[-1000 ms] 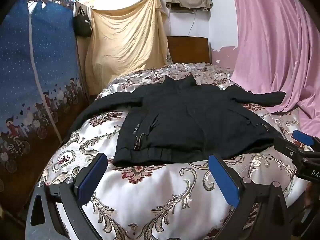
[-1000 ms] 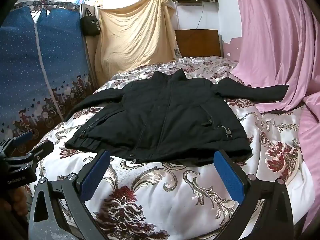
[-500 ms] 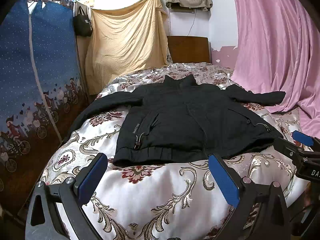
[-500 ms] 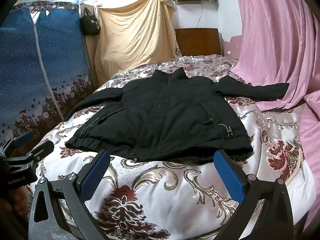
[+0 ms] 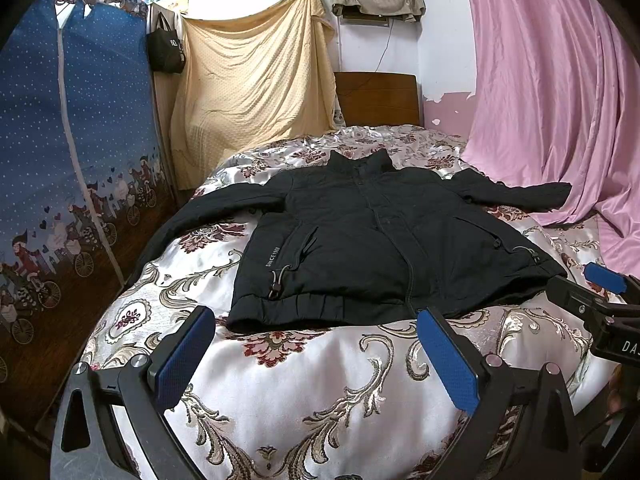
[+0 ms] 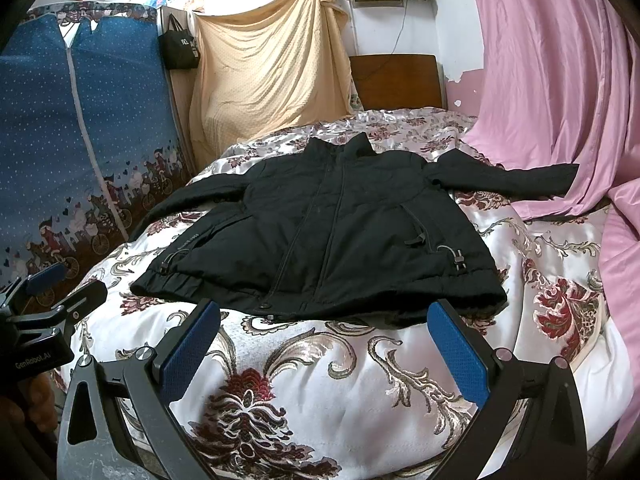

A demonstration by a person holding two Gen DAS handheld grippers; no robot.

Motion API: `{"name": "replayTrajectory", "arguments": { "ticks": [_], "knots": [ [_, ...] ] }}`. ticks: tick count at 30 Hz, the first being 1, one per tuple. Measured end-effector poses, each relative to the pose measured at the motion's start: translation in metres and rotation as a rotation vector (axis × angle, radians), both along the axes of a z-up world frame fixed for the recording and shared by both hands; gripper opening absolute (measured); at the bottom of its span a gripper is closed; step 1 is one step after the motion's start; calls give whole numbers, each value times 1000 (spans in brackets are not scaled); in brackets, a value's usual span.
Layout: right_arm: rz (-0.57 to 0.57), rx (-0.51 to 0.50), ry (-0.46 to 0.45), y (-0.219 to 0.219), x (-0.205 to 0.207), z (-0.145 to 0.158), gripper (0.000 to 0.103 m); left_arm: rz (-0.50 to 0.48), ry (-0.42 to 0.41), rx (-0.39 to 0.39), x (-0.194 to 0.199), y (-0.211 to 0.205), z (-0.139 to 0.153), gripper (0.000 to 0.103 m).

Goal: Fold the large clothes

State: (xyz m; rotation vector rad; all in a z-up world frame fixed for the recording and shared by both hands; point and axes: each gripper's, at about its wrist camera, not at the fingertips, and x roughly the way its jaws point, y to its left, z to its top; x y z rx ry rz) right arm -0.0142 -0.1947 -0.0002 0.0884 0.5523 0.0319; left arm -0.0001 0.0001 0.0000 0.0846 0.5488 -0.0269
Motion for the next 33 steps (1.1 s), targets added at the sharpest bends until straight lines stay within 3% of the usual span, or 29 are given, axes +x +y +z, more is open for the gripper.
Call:
{"name": "replayTrajectory", "arguments": {
  "ticks": [33],
  "knots": [
    [0,4,8,3,-1,-3,102,0,2,1,0,0,0,102]
  ]
}}
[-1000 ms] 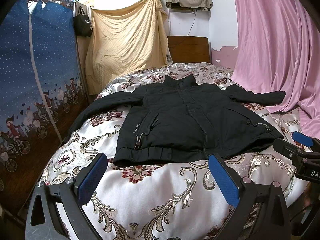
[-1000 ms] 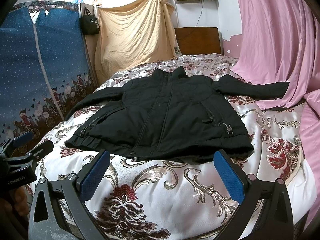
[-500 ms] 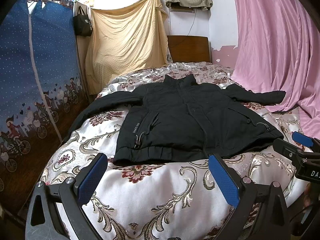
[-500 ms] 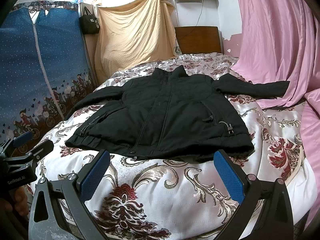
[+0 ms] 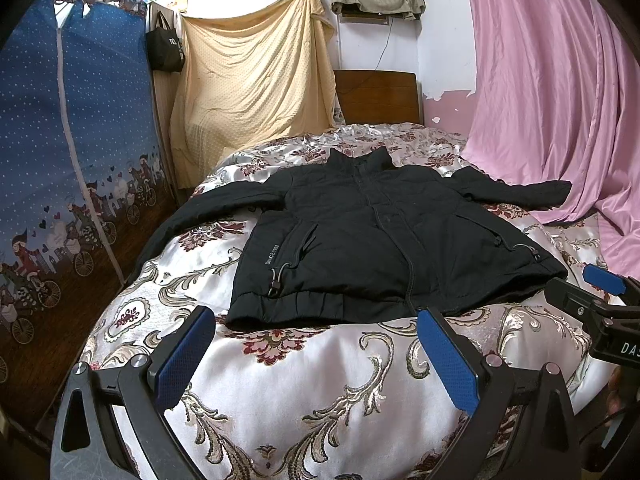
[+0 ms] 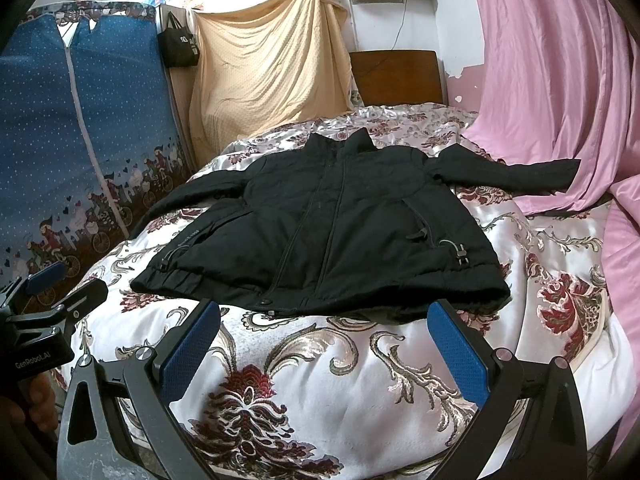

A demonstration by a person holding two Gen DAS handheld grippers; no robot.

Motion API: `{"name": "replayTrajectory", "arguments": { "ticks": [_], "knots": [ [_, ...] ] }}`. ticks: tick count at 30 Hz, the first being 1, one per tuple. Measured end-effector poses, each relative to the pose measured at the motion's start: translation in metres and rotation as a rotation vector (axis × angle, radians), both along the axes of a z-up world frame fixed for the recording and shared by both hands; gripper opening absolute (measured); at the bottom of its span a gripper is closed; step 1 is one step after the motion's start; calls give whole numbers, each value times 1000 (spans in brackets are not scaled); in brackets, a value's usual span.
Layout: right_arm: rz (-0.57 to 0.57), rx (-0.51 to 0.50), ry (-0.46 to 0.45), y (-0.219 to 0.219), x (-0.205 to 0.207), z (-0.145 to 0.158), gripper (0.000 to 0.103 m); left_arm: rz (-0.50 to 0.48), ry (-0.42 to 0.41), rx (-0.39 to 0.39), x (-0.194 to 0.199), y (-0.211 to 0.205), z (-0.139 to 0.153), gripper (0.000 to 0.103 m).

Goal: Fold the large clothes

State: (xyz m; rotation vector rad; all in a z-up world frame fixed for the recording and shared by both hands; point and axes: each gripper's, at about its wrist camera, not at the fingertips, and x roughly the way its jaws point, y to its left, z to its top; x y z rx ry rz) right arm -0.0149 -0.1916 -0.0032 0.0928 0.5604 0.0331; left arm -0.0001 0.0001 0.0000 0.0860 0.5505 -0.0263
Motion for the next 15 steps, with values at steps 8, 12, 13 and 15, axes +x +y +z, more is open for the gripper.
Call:
{"name": "replayTrajectory", "arguments": {
  "ticks": [8,12,13,15],
  "knots": [
    [0,1,2,0,1,0,102,0,1,0,0,0,0,102],
    [0,3,4,0,0,-2,102,-1,2,0,0,0,0,102],
    [0,3,4,1,0,-2,102,-1,1,0,0,0,0,102],
    [-1,2,4,1,-1,-3,102,0,2,0,0,0,0,102]
  ]
}}
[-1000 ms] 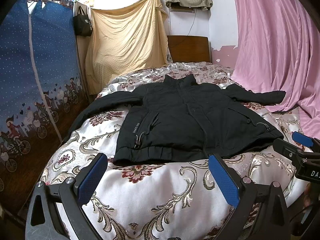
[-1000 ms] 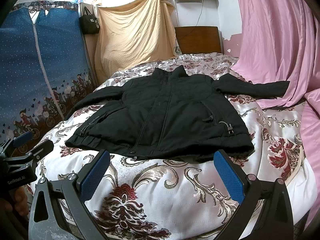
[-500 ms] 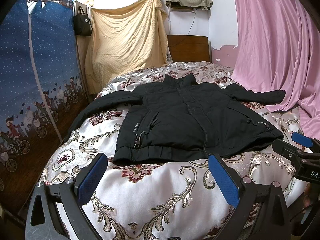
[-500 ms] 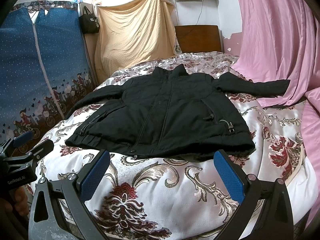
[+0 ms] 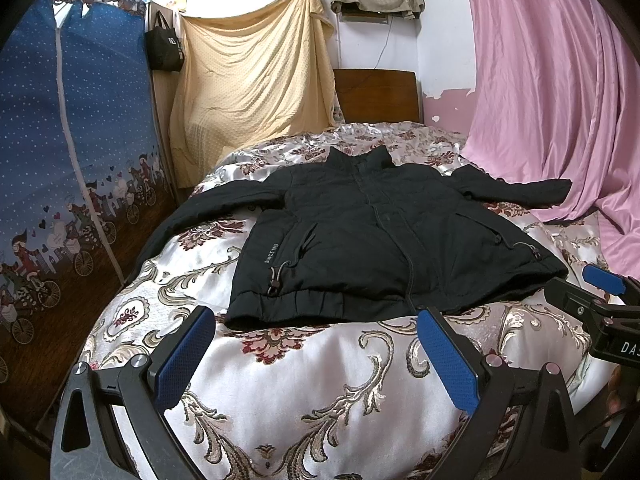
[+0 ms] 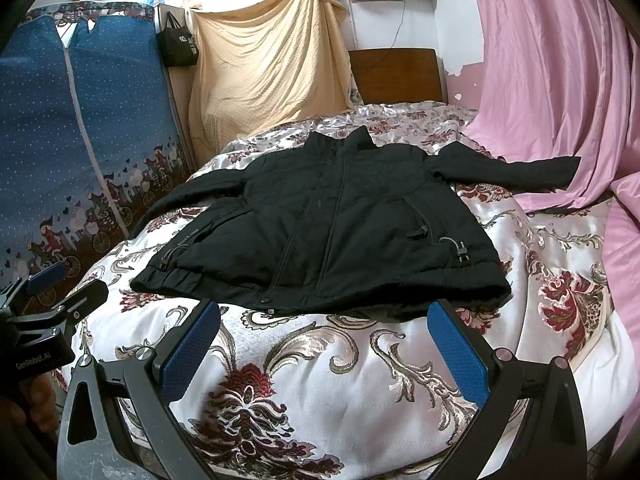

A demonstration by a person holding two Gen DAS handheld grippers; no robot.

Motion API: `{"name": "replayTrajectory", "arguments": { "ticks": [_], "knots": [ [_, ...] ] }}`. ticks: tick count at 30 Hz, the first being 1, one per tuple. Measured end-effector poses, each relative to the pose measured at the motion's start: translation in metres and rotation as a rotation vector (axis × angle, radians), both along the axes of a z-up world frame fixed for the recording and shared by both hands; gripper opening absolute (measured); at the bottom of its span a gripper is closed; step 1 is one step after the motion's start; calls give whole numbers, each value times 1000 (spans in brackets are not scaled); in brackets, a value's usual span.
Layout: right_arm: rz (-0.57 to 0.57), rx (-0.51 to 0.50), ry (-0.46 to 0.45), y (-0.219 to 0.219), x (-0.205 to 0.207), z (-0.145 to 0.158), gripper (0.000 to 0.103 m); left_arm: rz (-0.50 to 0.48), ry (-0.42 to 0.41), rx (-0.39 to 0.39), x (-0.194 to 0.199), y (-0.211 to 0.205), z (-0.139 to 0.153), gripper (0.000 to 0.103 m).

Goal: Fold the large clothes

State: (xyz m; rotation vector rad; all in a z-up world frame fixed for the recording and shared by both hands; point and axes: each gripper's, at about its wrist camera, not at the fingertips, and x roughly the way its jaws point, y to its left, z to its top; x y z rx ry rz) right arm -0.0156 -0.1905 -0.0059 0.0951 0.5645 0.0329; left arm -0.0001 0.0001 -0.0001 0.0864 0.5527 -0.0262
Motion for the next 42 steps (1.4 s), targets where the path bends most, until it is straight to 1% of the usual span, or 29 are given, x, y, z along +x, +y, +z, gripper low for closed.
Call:
{"name": "replayTrajectory", "arguments": {
  "ticks": [6,7,10,12,15,16,19,21,24,28,30,34,38,40,42],
  "knots": [
    [0,3,3,0,0,0,102,0,2,1,0,0,0,102],
    [1,4,4,2,-3,-7,102,1,3,1,0,0,0,102],
    [1,6,7,2,-3,-7,102,2,12,6,0,0,-1,102],
    [1,19,22,4,-6,-16,102,9,28,18,6,-3,-4,102],
    [3,31,31,3,-6,-19,102,38,70,64,15,-6,-16,102],
    [-5,40,45,2,-4,-25,102,45,86,82,20,-6,-17,102],
    [-13,47,59,-2,1,-29,102,49,137,128,35,-9,-24,102],
    [-14,39,67,-10,10,-28,102,34,175,139,49,-11,-24,102],
    [-25,55,72,-38,31,-25,102,-1,225,156,77,-18,-20,102],
    [-69,107,87,-92,68,-15,102,-51,222,163,118,-38,-12,102],
    [-103,146,85,-125,91,-7,102,-80,223,161,146,-53,-10,102],
    [-207,213,99,-196,148,3,102,-118,233,138,203,-82,-9,102],
    [-326,222,95,-263,208,3,102,-130,246,128,263,-119,-15,102],
    [-377,255,91,-296,237,0,102,-131,250,102,286,-133,-17,102],
    [-455,285,100,-333,262,-8,102,-135,256,61,312,-148,-19,102]
  ]
}}
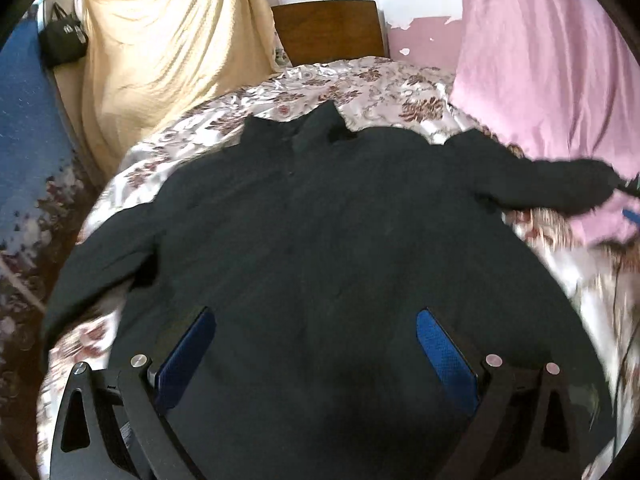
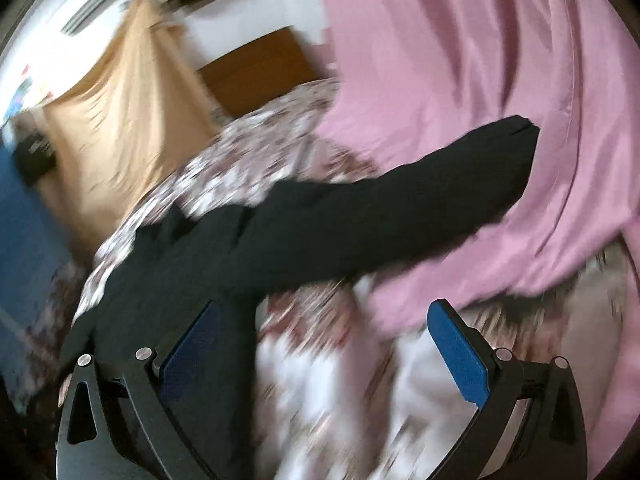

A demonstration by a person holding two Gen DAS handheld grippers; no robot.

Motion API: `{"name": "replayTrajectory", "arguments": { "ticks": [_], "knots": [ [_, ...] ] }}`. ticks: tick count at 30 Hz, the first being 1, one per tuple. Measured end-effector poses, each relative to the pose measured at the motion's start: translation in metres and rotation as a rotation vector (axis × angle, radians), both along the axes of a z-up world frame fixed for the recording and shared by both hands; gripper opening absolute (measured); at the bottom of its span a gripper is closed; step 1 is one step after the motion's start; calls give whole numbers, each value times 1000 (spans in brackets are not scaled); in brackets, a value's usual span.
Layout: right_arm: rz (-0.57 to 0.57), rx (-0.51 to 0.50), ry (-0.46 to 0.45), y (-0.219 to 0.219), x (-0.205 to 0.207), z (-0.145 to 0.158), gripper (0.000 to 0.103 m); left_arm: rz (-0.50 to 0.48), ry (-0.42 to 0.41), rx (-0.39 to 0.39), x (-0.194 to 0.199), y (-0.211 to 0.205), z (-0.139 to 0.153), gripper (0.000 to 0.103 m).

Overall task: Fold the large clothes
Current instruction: 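Grasp the jacket sleeve with the right gripper and lift it across the body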

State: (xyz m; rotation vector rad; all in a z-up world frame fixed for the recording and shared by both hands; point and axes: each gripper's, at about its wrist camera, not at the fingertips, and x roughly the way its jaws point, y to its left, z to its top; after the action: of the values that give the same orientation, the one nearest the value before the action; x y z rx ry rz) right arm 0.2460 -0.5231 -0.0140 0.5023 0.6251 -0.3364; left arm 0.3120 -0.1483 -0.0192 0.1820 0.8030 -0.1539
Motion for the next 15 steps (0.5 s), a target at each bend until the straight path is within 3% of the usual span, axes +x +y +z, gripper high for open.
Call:
{"name": "replayTrajectory", "arguments": {
  "ticks": [7,12,15],
  "knots": [
    [-211,133,31,-84,59,-39,102,-50,-6,-86,87,-64,-23,102],
    [-352,252,20,-107,68,-69,102,-82,62,-154,135,-105,-51,102],
    [-377,225,5,-109,76,-74,99,-78,88,-205,148,-116,-69,102]
  ]
}}
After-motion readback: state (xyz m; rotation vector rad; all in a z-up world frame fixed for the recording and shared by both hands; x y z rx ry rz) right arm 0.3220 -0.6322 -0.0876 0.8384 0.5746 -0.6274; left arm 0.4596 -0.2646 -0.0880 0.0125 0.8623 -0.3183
